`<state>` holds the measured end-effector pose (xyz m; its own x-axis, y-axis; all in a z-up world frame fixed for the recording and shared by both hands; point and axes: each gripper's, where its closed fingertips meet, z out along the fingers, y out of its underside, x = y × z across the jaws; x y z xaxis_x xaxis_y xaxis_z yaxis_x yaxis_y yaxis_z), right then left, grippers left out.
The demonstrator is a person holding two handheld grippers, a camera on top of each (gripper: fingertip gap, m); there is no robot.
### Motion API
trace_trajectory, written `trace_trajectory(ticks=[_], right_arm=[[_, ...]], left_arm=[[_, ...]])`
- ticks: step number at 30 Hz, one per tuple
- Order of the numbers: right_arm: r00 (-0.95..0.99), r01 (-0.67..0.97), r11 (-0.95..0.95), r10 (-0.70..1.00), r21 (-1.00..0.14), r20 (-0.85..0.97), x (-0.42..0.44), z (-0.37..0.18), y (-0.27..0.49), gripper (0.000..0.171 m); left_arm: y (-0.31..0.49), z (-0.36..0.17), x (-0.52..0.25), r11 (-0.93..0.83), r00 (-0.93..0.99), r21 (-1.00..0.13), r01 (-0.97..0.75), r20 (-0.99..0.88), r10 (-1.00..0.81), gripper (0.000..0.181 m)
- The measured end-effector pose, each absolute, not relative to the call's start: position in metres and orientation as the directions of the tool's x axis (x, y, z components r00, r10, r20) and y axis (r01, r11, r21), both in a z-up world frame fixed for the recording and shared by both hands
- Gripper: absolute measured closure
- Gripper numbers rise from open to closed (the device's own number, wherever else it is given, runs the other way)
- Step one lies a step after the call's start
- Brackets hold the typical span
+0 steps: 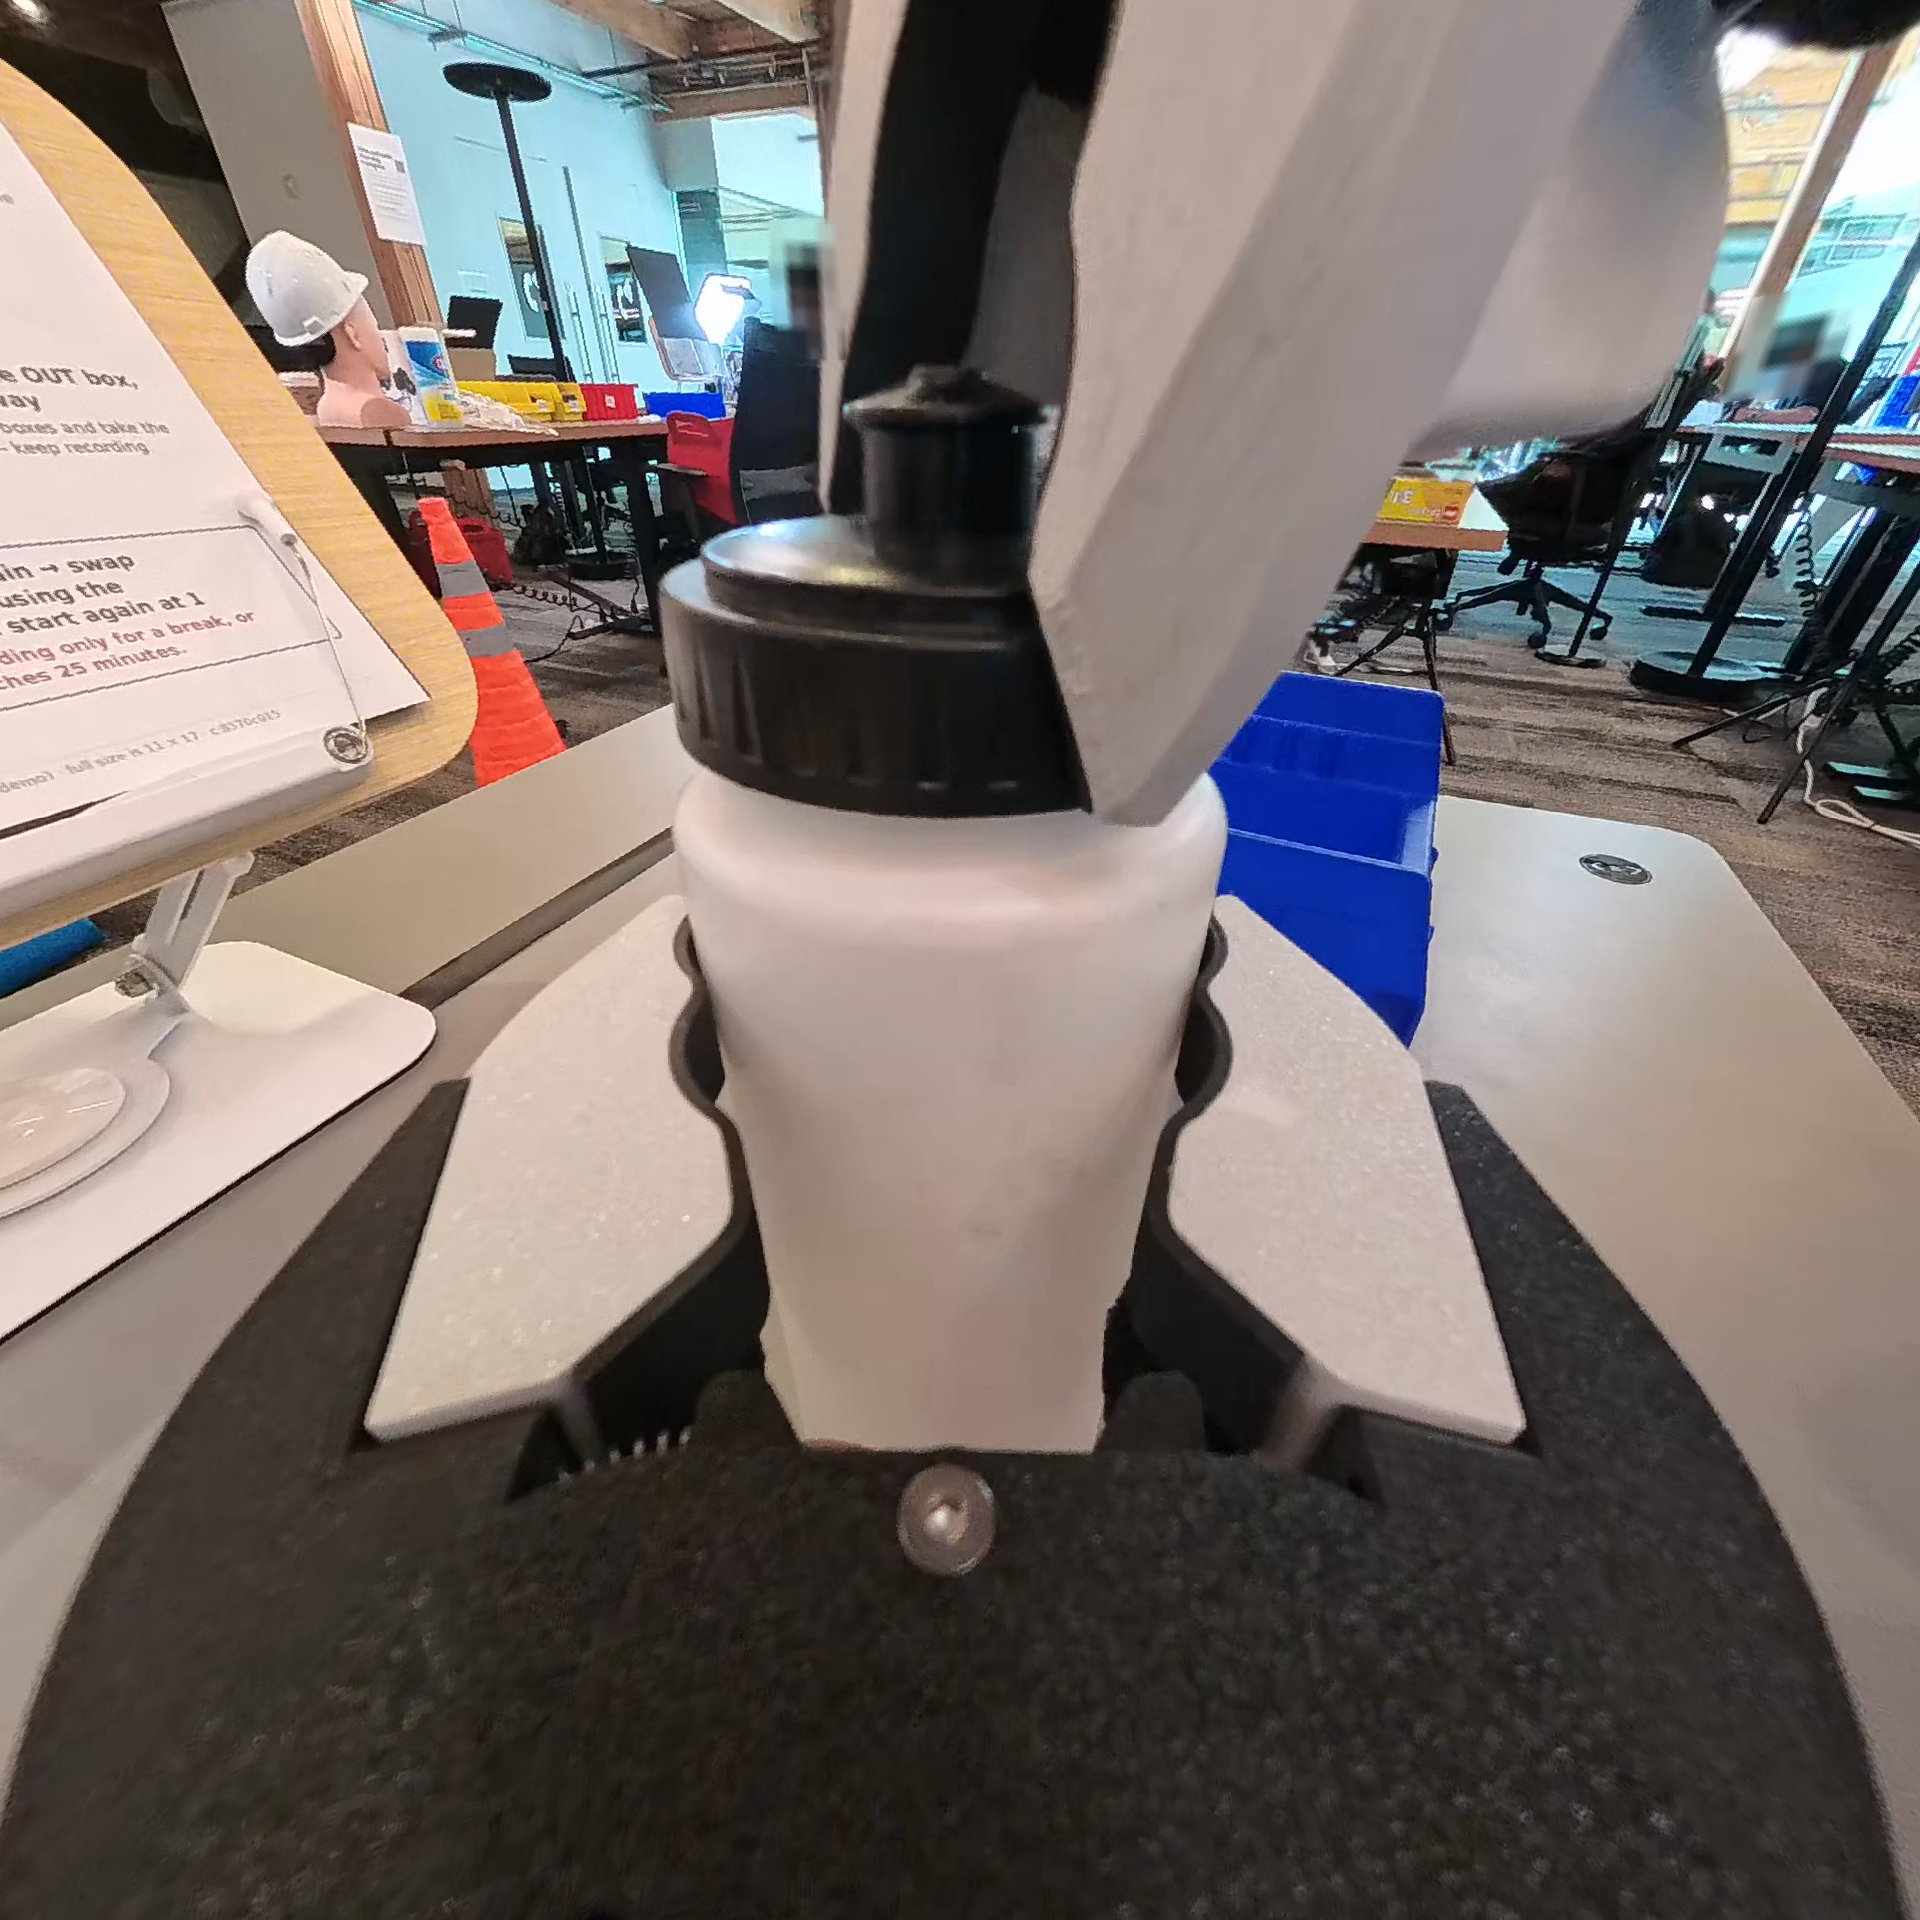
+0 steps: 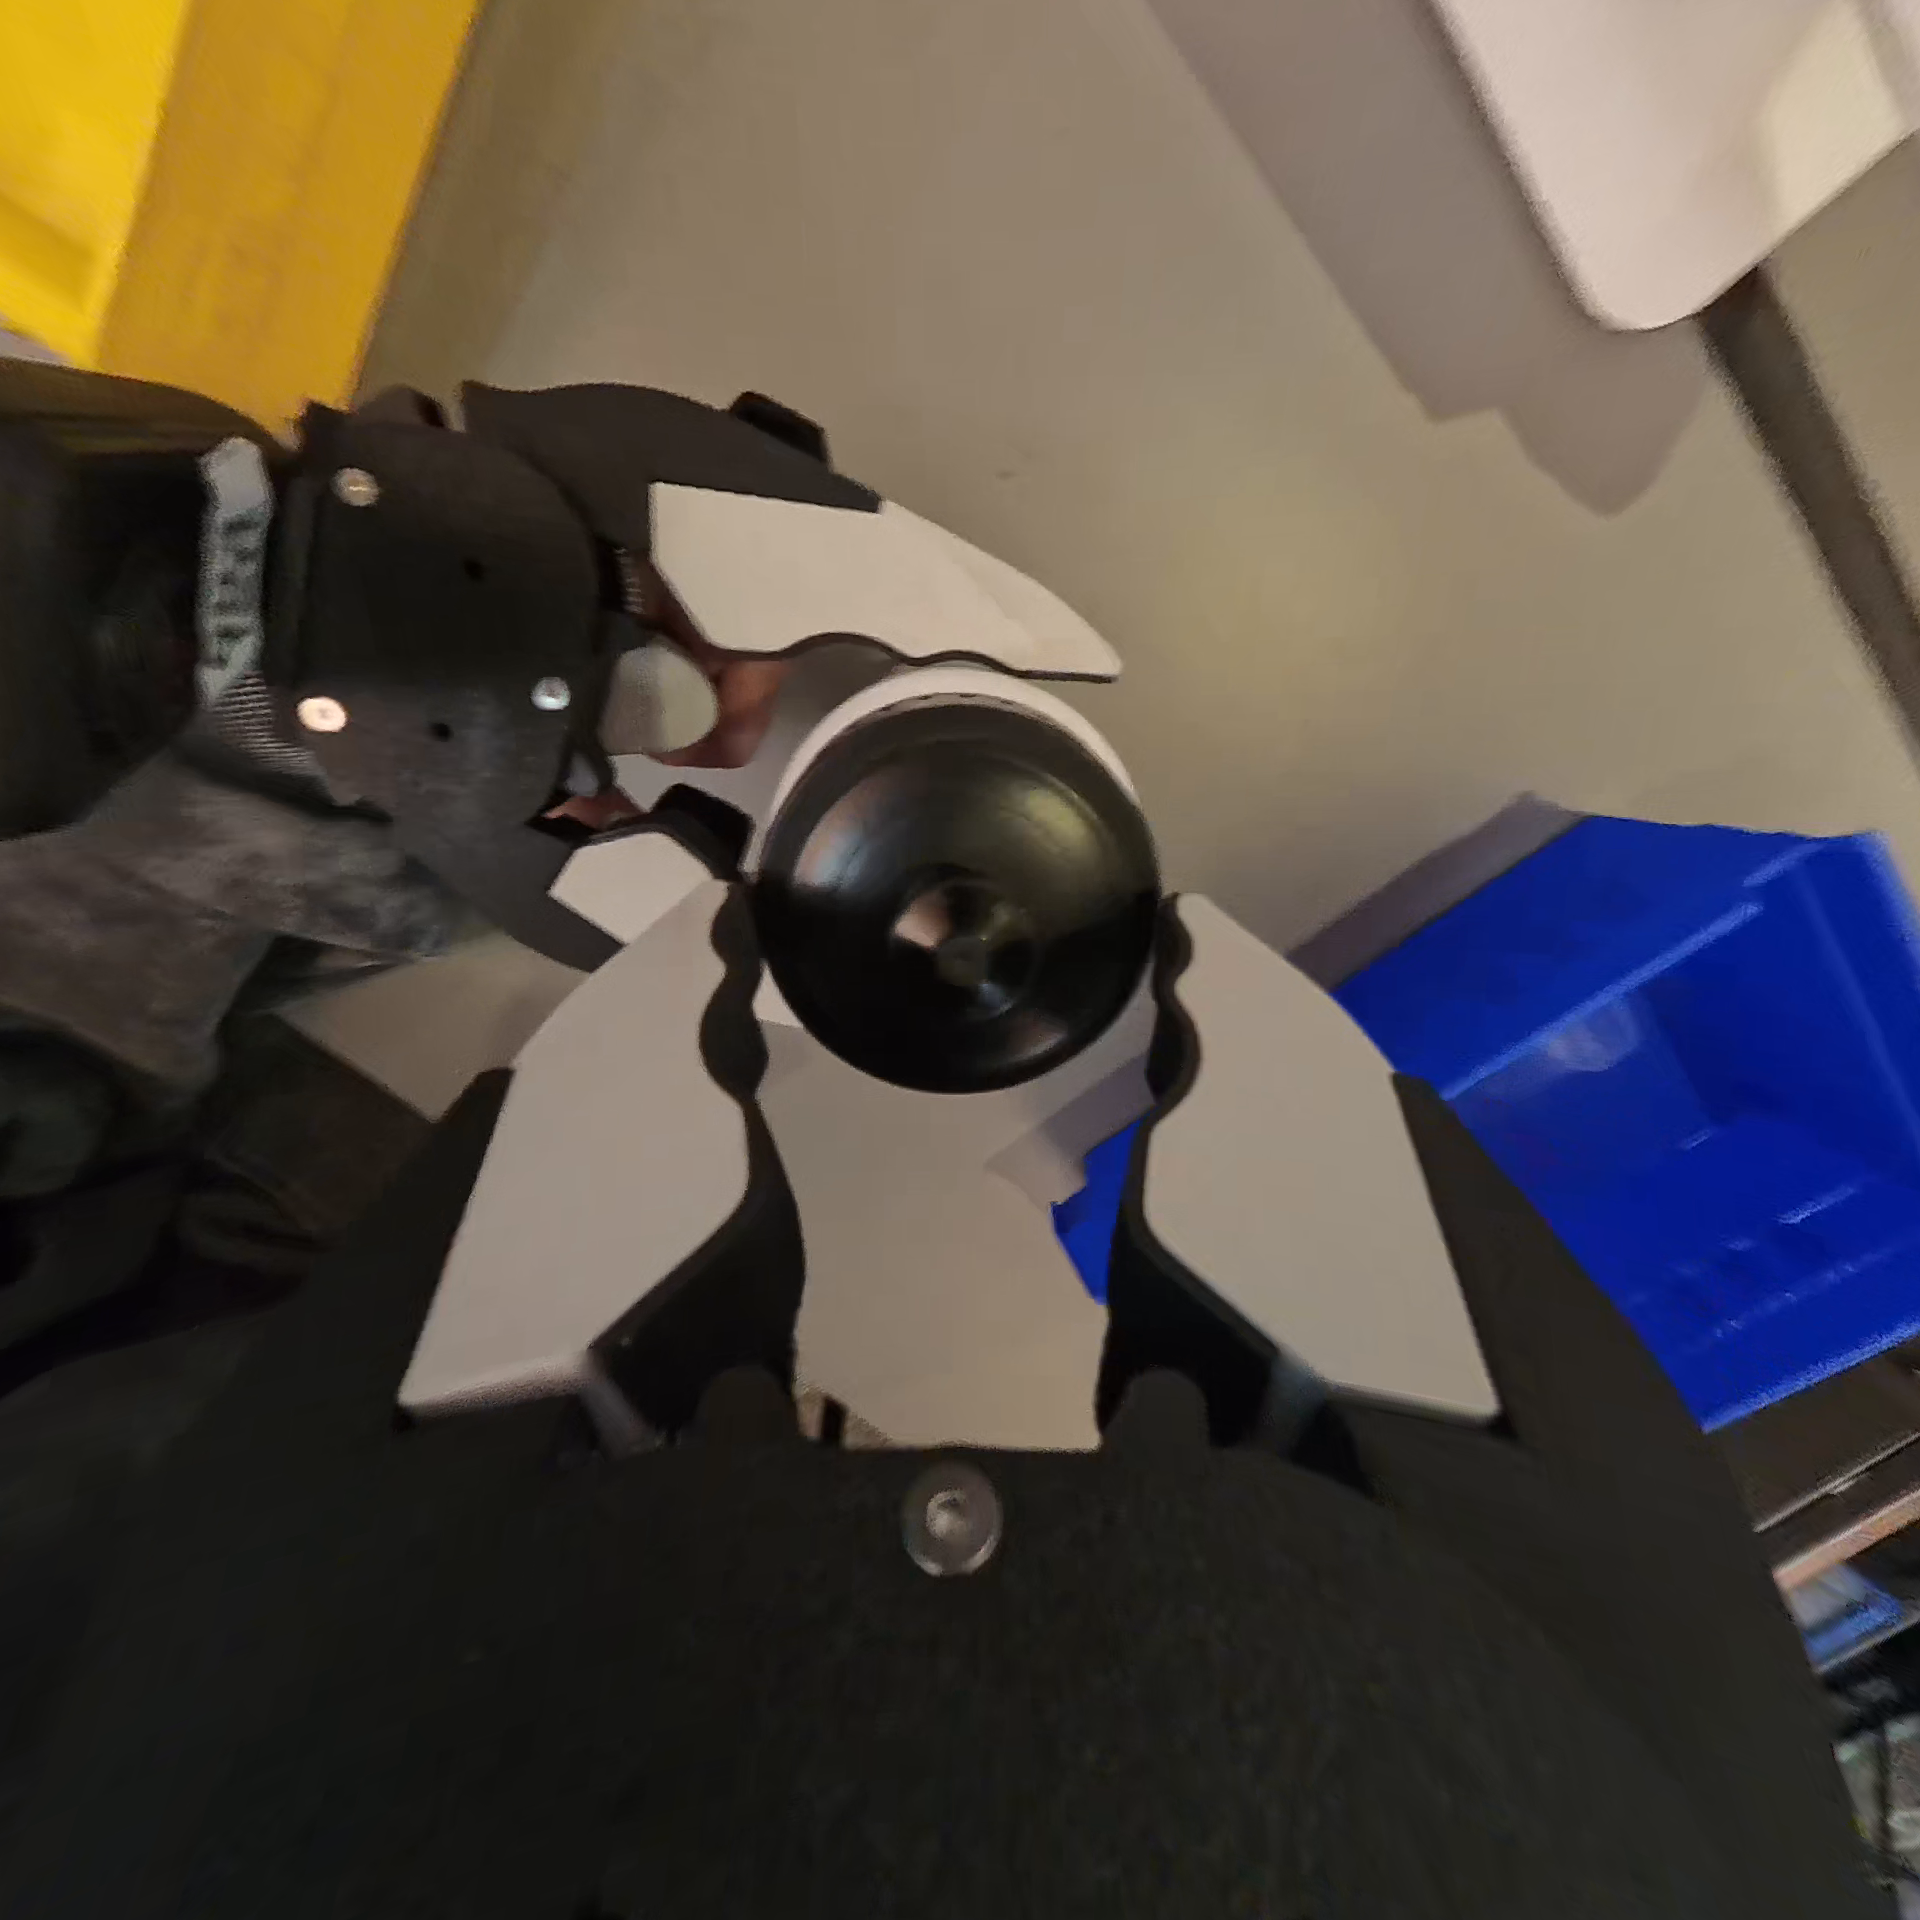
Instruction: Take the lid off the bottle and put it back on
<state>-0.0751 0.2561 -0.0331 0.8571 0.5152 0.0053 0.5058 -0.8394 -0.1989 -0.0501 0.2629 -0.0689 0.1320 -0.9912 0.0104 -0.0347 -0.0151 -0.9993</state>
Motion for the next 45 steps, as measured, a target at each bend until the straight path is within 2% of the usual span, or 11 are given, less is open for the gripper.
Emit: trace_trajectory(ticks=[2,8,11,15,17,21,27,36,39,41,45], right_arm=[[0.833,0.545,-0.819,0.552,-0.18,0.01,-0.075,-0.033,0.256,0.099],[0.536,0.844,-0.534,0.837,-0.048,0.107,-0.072,-0.03,0.258,0.099],[0.125,0.984,-0.152,0.96,0.093,0.249,-0.07,-0.028,0.261,0.099],[-0.398,0.885,0.262,0.855,0.385,0.334,-0.064,-0.025,0.268,0.099],[-0.495,0.828,0.319,0.803,0.461,0.333,-0.064,-0.023,0.271,0.099],[-0.552,0.798,0.354,0.754,0.487,0.356,-0.066,-0.018,0.271,0.099],[-0.457,0.874,0.283,0.753,0.395,0.472,-0.065,0.008,0.267,0.099],[0.037,0.999,-0.008,0.697,-0.044,0.716,-0.026,0.085,0.273,0.099],[0.322,0.945,-0.171,0.648,-0.28,0.69,0.019,0.096,0.274,0.099],[0.483,0.875,-0.302,0.599,-0.379,0.638,0.062,0.087,0.276,0.099],[0.715,0.685,-0.624,0.476,-0.376,0.512,0.165,0.024,0.276,0.099]], left_arm=[[0.263,-0.069,-0.051,-0.015,0.131,-0.999,-0.035,0.01,-0.991,0.095],[0.264,-0.069,-0.051,-0.017,0.131,-0.999,-0.035,0.013,-0.991,0.095],[0.264,-0.069,-0.051,-0.018,0.129,-0.999,-0.034,0.014,-0.992,0.095],[0.264,-0.069,-0.052,-0.022,0.128,-0.999,-0.03,0.018,-0.992,0.095],[0.264,-0.069,-0.052,-0.022,0.125,-0.999,-0.03,0.018,-0.992,0.095],[0.264,-0.069,-0.052,-0.019,0.126,-0.999,-0.033,0.015,-0.992,0.095],[0.264,-0.069,-0.052,-0.02,0.127,-0.999,-0.033,0.016,-0.992,0.095],[0.264,-0.069,-0.052,-0.023,0.128,-0.999,-0.031,0.019,-0.992,0.095],[0.264,-0.069,-0.052,-0.024,0.127,-0.999,-0.032,0.02,-0.992,0.095],[0.264,-0.069,-0.052,-0.025,0.126,-0.999,-0.028,0.022,-0.992,0.095],[0.264,-0.069,-0.051,-0.03,0.124,-0.999,-0.014,0.029,-0.992,0.095]])
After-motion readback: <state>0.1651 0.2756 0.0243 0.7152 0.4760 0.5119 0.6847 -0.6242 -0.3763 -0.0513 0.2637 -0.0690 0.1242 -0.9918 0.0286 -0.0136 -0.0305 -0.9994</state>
